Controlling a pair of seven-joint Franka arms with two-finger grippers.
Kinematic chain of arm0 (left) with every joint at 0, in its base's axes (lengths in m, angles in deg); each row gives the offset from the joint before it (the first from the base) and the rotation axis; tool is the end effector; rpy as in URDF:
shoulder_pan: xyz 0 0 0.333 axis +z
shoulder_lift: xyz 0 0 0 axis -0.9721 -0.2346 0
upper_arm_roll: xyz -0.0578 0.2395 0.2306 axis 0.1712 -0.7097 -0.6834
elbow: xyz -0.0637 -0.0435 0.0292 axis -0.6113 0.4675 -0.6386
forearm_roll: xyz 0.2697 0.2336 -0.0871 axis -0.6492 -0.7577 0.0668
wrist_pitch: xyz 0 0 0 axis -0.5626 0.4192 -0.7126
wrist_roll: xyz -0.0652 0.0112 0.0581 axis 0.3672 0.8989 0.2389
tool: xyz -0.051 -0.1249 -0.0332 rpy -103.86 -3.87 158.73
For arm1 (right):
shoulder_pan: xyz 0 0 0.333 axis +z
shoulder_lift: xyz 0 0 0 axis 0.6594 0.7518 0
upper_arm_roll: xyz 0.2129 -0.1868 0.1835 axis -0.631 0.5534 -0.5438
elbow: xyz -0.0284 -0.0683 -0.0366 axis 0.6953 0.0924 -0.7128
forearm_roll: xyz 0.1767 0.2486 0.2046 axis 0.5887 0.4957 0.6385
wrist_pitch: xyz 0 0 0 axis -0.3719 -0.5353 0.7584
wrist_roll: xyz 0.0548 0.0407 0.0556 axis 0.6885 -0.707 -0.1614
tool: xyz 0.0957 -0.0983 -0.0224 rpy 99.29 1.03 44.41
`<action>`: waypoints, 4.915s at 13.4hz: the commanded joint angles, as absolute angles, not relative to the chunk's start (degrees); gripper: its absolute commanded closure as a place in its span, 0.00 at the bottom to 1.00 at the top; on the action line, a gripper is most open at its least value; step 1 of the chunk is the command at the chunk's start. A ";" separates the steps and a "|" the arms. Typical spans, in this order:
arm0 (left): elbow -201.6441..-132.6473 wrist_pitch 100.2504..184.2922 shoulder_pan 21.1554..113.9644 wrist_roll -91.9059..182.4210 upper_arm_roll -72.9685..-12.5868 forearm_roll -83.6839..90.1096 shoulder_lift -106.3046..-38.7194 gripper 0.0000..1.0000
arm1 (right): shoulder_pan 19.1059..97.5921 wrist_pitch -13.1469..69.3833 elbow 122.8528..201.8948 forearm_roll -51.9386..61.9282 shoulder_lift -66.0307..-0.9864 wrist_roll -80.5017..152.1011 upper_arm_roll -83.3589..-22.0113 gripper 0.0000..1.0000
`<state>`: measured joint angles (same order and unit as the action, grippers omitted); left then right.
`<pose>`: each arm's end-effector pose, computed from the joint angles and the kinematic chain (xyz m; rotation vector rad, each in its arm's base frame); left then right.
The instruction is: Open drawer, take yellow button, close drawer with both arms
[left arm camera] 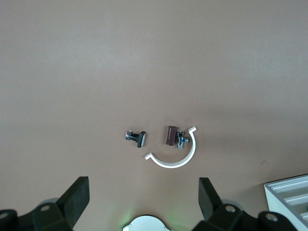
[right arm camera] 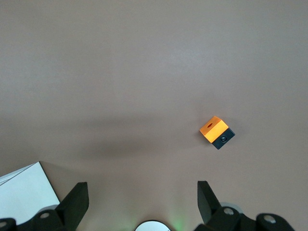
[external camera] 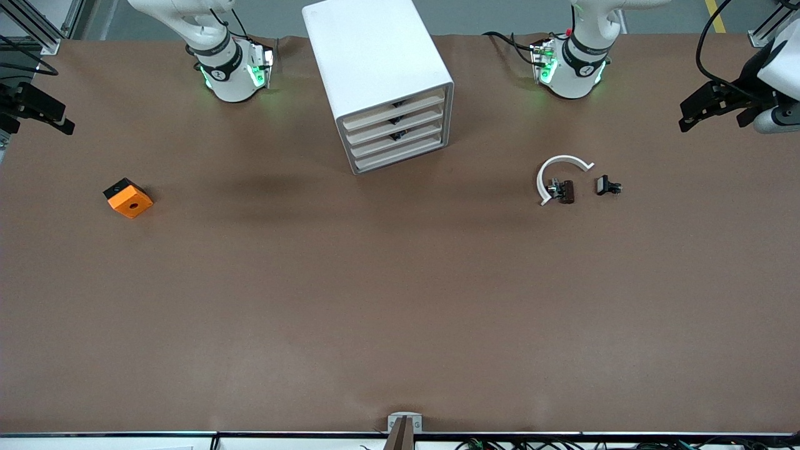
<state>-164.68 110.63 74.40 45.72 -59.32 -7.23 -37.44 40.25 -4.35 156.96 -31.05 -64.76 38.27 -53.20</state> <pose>0.4615 -0.0276 0.6342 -3.1062 -0.0895 0.0595 0.4660 -0.0495 0.6446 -3.1091 0.0878 0.0722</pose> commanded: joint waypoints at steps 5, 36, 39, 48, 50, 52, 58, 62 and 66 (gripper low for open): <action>-162.88 109.40 77.12 44.08 -59.43 -7.45 -38.10 0.00 | 40.72 -3.65 158.54 -30.80 -66.46 37.84 -52.69 0.00; -156.64 112.38 59.21 150.51 -53.55 25.15 -79.58 0.00 | 40.72 -3.74 156.95 -30.80 -65.67 38.11 -52.77 0.00; -156.56 112.21 57.71 156.29 -53.63 29.54 -82.21 0.00 | 40.72 -3.65 156.96 -30.80 -65.50 38.02 -52.77 0.00; -154.09 107.83 54.99 172.21 -53.55 40.80 -85.65 0.00 | 39.23 -4.54 154.93 -31.41 -57.59 37.58 -52.86 0.00; -154.09 105.45 52.80 173.45 -53.46 41.06 -85.65 0.02 | 38.79 -3.92 154.67 -31.06 -53.92 37.67 -52.86 0.00; -154.53 104.21 50.95 173.46 -53.37 41.76 -85.83 0.10 | 38.70 -3.13 153.62 -31.85 -52.50 37.49 -52.86 0.00; -154.88 104.21 46.29 173.37 -53.19 44.32 -86.62 0.33 | 38.79 -2.86 153.53 -31.68 -51.61 38.37 -52.86 0.00; -155.32 104.21 43.21 173.54 -53.11 45.81 -86.97 0.45 | 38.70 -2.86 153.53 -30.97 -51.61 38.55 -52.86 0.00; -156.20 104.21 42.42 173.54 -53.19 45.90 -87.23 0.86 | 39.40 -2.69 153.53 -30.80 -51.52 38.63 -52.86 0.00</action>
<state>-156.24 104.99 42.81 172.74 -53.01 44.76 -86.75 39.40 -2.18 154.75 -31.10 -52.05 38.25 -52.49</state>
